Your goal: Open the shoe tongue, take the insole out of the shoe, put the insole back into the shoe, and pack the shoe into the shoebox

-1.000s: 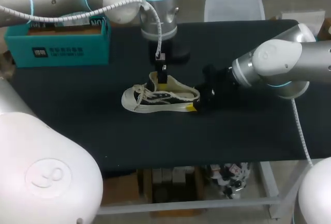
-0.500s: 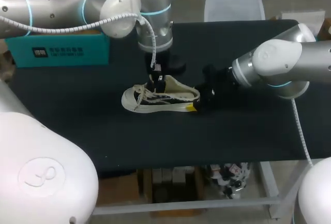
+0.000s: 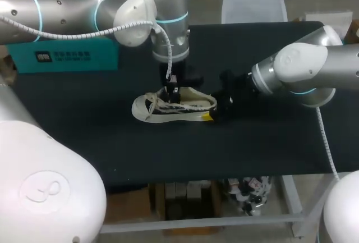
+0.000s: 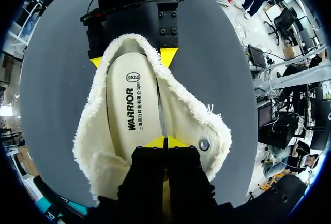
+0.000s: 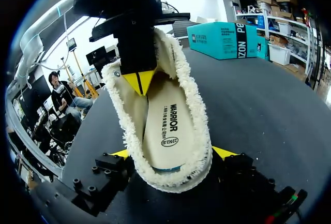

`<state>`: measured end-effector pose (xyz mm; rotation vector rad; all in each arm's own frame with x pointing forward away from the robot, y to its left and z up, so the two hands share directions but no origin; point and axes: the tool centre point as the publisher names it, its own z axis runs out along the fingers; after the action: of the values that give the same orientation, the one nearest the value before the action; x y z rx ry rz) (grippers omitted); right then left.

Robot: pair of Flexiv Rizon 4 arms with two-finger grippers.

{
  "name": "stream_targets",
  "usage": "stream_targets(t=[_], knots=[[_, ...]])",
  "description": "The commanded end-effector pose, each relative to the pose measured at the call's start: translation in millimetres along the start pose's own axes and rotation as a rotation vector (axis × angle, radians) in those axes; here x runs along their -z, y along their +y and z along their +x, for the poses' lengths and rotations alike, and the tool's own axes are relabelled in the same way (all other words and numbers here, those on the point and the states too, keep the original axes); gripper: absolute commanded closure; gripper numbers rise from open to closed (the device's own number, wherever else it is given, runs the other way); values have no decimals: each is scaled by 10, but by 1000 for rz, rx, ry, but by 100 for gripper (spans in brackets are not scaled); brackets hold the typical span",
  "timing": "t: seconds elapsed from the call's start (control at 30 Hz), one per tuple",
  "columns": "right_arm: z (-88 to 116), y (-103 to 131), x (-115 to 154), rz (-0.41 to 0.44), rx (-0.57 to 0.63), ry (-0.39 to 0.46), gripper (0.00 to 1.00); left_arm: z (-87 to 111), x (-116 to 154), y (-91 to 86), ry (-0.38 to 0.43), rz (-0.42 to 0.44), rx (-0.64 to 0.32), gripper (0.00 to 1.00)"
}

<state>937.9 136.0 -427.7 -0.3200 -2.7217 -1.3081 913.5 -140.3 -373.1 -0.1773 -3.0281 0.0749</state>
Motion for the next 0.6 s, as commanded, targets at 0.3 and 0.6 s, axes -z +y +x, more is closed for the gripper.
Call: stream_targets(t=[0.3, 0.6], knots=[[-25, -66, -14, -2, 0, 2, 100, 58, -145, -93, 45, -18, 5, 100], [-25, -66, -14, -2, 0, 2, 100, 70, -326, -62, 27, -44, 25, 100]])
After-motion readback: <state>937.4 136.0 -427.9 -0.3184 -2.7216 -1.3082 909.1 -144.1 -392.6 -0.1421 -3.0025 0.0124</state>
